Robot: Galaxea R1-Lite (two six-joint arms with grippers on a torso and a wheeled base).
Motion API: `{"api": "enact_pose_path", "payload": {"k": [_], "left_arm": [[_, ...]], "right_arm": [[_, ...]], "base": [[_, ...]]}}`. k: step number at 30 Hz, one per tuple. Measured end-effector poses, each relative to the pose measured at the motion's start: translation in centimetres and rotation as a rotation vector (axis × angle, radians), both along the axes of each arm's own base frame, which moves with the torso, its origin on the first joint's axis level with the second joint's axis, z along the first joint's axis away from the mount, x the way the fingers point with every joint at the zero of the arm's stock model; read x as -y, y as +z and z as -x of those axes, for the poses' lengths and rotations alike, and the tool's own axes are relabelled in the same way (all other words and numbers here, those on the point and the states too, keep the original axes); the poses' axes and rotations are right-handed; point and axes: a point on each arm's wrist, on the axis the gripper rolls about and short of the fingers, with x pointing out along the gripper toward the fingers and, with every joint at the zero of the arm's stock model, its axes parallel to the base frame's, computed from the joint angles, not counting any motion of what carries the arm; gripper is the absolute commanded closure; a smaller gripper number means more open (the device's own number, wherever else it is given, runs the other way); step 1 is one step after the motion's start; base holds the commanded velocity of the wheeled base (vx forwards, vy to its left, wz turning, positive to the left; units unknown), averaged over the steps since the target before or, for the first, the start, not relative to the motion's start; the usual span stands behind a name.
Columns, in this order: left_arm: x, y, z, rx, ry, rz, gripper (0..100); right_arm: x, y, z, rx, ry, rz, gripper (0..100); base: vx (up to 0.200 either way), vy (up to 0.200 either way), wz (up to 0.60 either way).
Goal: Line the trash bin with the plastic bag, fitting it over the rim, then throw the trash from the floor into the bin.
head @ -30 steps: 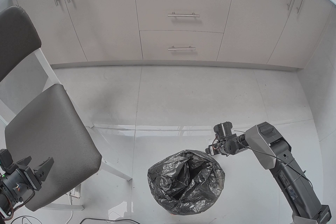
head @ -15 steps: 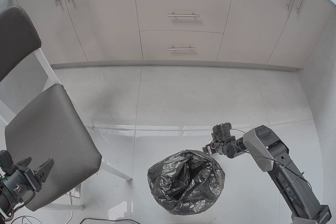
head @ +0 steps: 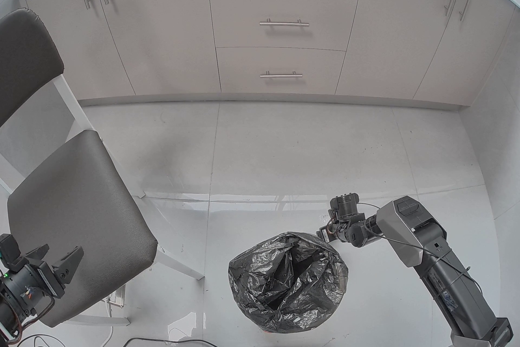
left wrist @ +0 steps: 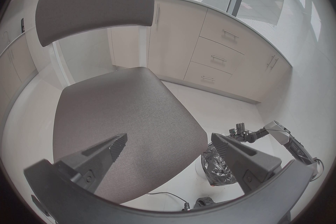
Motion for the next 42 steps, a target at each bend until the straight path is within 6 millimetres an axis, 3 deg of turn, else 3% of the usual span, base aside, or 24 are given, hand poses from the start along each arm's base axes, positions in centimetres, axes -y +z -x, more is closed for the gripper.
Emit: {"api": "enact_pose_path", "payload": {"k": [15,21,28,33,39,42], "left_arm": [[0.2,0.2,0.7,0.037,-0.029,0.005,0],[0.2,0.3,0.8,0.048,-0.033,0.006,0],[0.2,0.2,0.8,0.044,-0.033,0.006,0],[0.3,0.0,0.9,0.039,-0.034,0.006,0],[0.3,-0.1,0.9,0.034,-0.035,0.005,0],[0.3,-0.1,0.9,0.032,-0.035,0.005,0]], "right_arm": [[0.5,0.1,-0.1,-0.004,-0.020,0.017,100],[1.2,1.6,-0.5,-0.018,-0.049,0.079,100],[1.6,6.6,-1.5,0.006,-0.073,0.088,100],[2.0,11.9,-1.9,0.038,-0.090,0.086,100],[1.3,18.4,-1.1,0.027,-0.087,0.098,100],[0.1,21.8,0.3,-0.001,-0.059,0.105,100]], "base": [[0.000,0.000,0.00],[0.000,0.000,0.00],[0.000,0.000,0.00],[0.000,0.000,0.00],[0.000,0.000,0.00],[0.000,0.000,0.00]]}}
